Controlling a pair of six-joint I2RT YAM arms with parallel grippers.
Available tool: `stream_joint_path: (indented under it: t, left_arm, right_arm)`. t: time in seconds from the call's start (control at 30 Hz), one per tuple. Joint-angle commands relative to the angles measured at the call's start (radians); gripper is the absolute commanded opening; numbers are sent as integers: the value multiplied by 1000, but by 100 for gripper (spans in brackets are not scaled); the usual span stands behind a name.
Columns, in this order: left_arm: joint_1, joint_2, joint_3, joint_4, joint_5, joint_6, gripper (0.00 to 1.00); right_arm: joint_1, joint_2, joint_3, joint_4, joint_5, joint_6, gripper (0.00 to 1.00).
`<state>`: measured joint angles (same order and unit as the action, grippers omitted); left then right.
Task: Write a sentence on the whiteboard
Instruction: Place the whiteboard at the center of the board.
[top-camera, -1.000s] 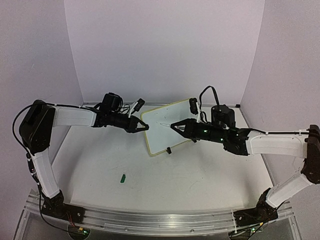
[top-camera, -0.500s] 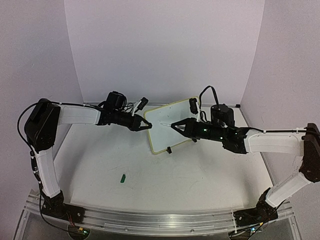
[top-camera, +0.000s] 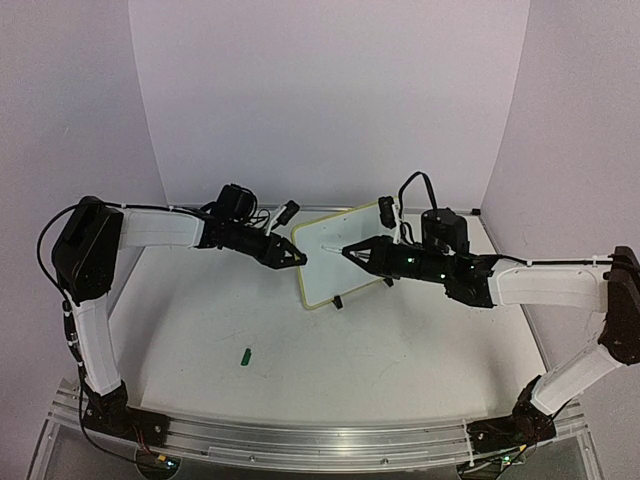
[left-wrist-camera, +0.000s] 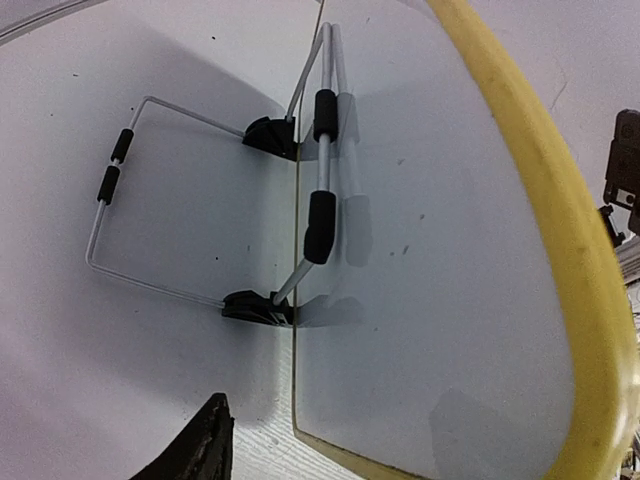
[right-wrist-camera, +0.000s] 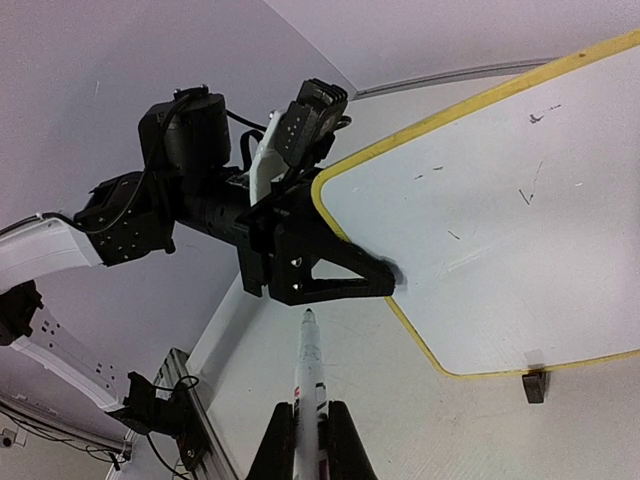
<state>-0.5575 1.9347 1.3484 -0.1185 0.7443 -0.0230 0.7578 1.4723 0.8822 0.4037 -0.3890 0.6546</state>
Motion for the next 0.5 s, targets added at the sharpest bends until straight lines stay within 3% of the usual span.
stream_joint_path:
  t: [0.0,0.23,0.37,0.47]
  left_arm:
    - [0,-30,38,-39,-38,59,56]
    - [11,-59,31,-43,-33,76,71]
    - [11,-73,34,-45,2,79,70]
    - [11,-96,32,-48,9,88,62]
  right_arm:
    - [-4,-10,20,28,14,-18,0]
    - [-45,34,80,7,-30,-38,0]
    - [-70,82,135,6,-81,-41,0]
    - [-82,123,177,6,-115,-44,0]
